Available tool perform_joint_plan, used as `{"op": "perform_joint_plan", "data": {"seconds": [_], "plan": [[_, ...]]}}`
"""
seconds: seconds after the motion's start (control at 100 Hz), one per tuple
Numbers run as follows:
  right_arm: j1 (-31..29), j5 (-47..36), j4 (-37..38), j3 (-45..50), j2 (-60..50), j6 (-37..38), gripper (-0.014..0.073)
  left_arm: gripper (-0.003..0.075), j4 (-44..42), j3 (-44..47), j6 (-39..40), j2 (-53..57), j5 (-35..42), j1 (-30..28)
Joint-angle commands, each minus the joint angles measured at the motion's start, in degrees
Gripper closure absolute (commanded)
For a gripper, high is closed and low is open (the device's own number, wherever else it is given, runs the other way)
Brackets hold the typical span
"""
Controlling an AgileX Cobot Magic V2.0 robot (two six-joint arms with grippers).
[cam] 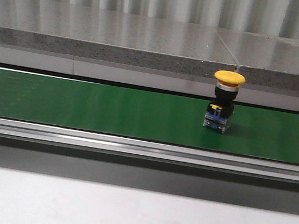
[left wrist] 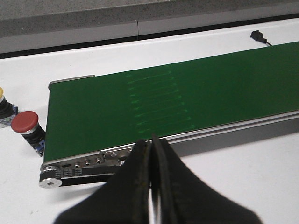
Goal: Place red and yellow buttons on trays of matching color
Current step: 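Lower the right gripper onto the yellow button at the belt end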
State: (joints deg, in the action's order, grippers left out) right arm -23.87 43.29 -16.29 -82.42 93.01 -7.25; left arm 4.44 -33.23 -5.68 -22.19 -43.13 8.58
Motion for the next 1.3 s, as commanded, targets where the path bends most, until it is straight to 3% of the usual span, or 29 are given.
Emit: {"op": "perform_joint_plan", "data": {"seconds": [0.0,0.25,0.5,1.0,1.29], "plan": [[1.7,-1.9,-0.2,1.6,-6.1,-0.8,0.0056,0.0741,0.4,-1.4,0.6,-0.4,4.0,0.4],[8.4,-1.8,-0.2,10.8,-15.5,-0.8,0.0056,0.0741,0.4,-1.4,0.6,-0.4,4.0,0.4],[14.5,0.9,-0.2,13.4,-19.6,-0.8,0.0050,0.0741,0.4,-1.4,0.6,-0.4,4.0,0.4],[27.6,7.0,-0.2,13.3,-19.9,-0.8,-0.0028,0.0741,0.4,-1.4,0.6,-0.4,4.0,0.4],[29.1,9.0,-0.2,13.2,-14.7,-0.8,-0.0028,0.0741,0.4,-1.4,0.6,-0.4,4.0,0.4]]}}
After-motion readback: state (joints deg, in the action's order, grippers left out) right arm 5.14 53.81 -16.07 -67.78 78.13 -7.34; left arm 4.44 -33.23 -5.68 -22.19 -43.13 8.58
